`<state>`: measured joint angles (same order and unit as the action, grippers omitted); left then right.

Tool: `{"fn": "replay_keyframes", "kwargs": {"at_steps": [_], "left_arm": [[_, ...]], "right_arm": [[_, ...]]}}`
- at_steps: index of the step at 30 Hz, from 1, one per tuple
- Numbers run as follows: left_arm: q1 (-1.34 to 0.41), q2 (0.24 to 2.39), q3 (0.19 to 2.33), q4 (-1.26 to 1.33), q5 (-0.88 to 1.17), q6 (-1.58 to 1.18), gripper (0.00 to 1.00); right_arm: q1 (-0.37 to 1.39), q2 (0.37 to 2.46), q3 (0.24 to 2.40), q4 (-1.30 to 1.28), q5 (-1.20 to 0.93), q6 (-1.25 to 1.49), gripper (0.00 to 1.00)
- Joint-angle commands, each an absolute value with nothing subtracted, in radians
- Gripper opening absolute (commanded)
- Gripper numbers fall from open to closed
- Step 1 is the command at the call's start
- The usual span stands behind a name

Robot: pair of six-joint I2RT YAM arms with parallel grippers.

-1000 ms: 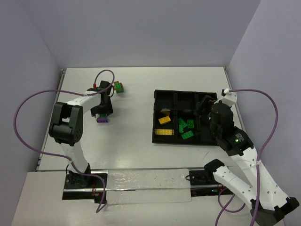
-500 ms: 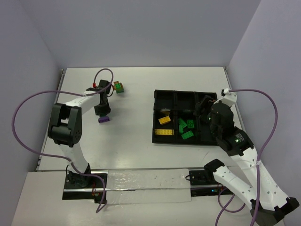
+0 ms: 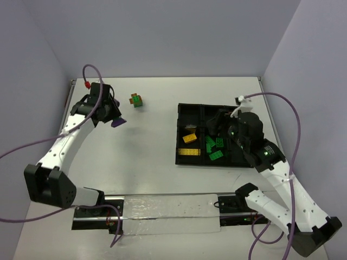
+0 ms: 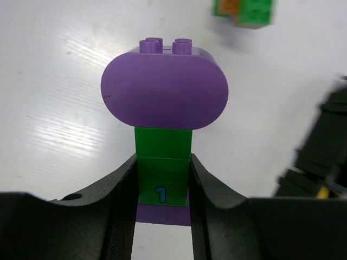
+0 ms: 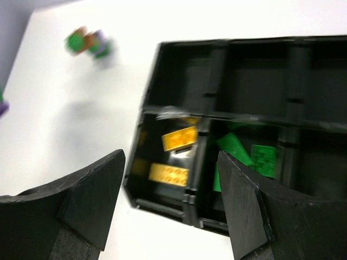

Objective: Sort the legos into containers by color

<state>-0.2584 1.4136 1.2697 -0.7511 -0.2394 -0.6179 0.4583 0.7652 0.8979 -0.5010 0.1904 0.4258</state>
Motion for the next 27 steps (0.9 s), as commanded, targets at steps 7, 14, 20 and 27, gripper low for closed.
{"fn": "replay_keyframes", "kwargs": {"at_steps": [7,14,20,27], "left_arm": [[-0.364,1.282,1.24,-0.599,-0.025,-0.836,0.0],[-0.423,1.292,1.275,-0.568,-0.035,-0.956,0.0],[-0.442,1.286,1.269,-0.552,-0.025,-1.035,0.0],[-0.451,1.301,1.295,-0.583,-0.046,-1.015,0.0]], "right_arm": [[0.663,1.038,1.058,-0.378,-0.081,0.333,0.82],[0.674,1.216,1.14,-0.232,-0.204,0.417,0.87],[0.689,1.37,1.206,-0.139,-0.226,0.47,0.89],[0.709,1.496,1.312,-0.129,-0.328,0.46,0.89]]}}
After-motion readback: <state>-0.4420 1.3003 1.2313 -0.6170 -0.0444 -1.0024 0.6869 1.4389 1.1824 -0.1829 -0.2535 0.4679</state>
